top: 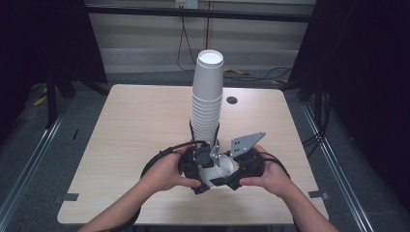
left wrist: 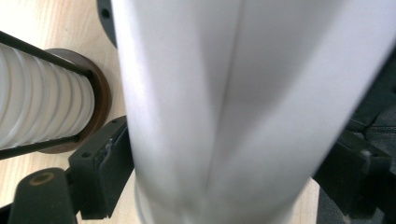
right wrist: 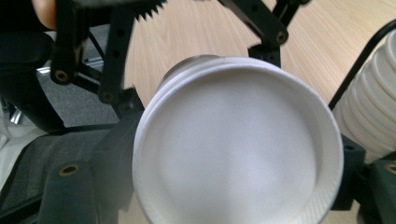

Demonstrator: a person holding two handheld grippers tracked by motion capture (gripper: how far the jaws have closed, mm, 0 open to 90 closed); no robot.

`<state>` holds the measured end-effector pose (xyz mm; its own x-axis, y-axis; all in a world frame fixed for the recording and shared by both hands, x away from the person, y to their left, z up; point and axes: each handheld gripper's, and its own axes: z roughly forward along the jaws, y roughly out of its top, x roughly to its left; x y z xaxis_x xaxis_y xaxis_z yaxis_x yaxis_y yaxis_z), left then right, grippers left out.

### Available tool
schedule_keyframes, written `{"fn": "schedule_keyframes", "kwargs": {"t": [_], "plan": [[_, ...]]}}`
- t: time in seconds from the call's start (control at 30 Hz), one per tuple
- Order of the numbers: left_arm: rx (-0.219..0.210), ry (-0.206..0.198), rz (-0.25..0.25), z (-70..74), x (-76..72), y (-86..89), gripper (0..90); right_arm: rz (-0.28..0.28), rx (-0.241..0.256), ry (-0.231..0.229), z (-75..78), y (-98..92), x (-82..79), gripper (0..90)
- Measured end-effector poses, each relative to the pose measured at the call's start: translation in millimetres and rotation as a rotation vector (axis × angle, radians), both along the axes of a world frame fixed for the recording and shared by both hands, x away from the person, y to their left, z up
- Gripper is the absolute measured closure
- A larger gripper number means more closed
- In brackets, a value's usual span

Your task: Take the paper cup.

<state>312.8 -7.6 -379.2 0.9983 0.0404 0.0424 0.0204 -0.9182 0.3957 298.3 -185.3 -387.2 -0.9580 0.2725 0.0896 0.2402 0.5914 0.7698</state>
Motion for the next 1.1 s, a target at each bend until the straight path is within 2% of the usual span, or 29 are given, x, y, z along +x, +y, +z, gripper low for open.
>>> {"fn": "schedule_keyframes", "kwargs": {"t": [0.07, 0.1, 0.13, 0.17, 0.2, 0.23, 0.3, 0.43, 0.63, 0.77, 0.83, 0.87, 0.97, 1.03, 1.1], "plan": [[0.000, -0.001, -0.002, 1.5, 0.4, 0.6, 14.7, 0.001, -0.002, 0.004, -0.8, 0.3, 0.1, 22.9], [-0.010, 0.020, 0.012, 2.6, 0.9, 1.9, 15.2, -0.003, -0.012, 0.000, -1.1, 0.4, 0.4, 22.9], [-0.010, 0.020, 0.012, 2.6, 0.9, 1.9, 15.9, -0.003, -0.012, 0.000, -1.1, 0.4, 0.4, 22.9], [-0.029, 0.021, 0.025, 4.6, 1.6, 3.6, 15.9, -0.002, -0.019, 0.005, -1.7, 0.4, 0.7, 22.9], [-0.057, 0.024, 0.023, 8.6, 3.0, 6.6, 19.5, -0.010, -0.059, -0.012, -4.6, 0.1, 0.6, 22.9], [-0.080, 0.033, 0.032, 11.3, 4.0, 8.9, 19.2, -0.009, -0.055, -0.004, -6.0, -0.7, 0.9, 22.8], [-0.096, 0.032, 0.040, 14.4, 5.3, 12.5, 18.4, -0.018, -0.051, -0.001, -9.0, -3.0, 1.1, 22.8], [-0.098, 0.038, 0.052, 15.2, 5.4, 15.9, 18.3, -0.024, -0.047, -0.002, -9.1, -5.8, 1.8, 22.8], [-0.118, 0.052, 0.065, 11.1, 7.4, 23.2, 18.5, -0.054, -0.052, -0.001, -6.8, -12.8, 2.5, 22.7], [-0.156, 0.070, 0.106, 4.4, 7.2, 29.2, 18.4, -0.090, -0.053, 0.004, -7.2, -22.8, 2.8, 22.7], [-0.162, 0.079, 0.111, 2.9, 7.3, 30.7, 18.3, -0.098, -0.055, 0.002, -7.2, -25.3, 2.8, 22.7], [-0.162, 0.082, 0.108, 1.6, 8.0, 32.1, 18.3, -0.116, -0.034, 0.009, -6.3, -31.6, 3.2, 22.7], [-0.167, 0.088, 0.115, -4.4, 9.0, 35.2, 18.3, -0.133, -0.020, 0.006, -4.7, -36.4, 3.8, 22.7], [-0.174, 0.096, 0.128, -8.1, 10.0, 37.5, 18.3, -0.149, -0.001, 0.017, -3.5, -40.7, 4.0, 22.7], [-0.189, 0.106, 0.151, -12.2, 10.2, 39.3, 18.4, -0.161, -0.001, 0.017, -2.8, -44.1, 4.5, 22.8]]}}
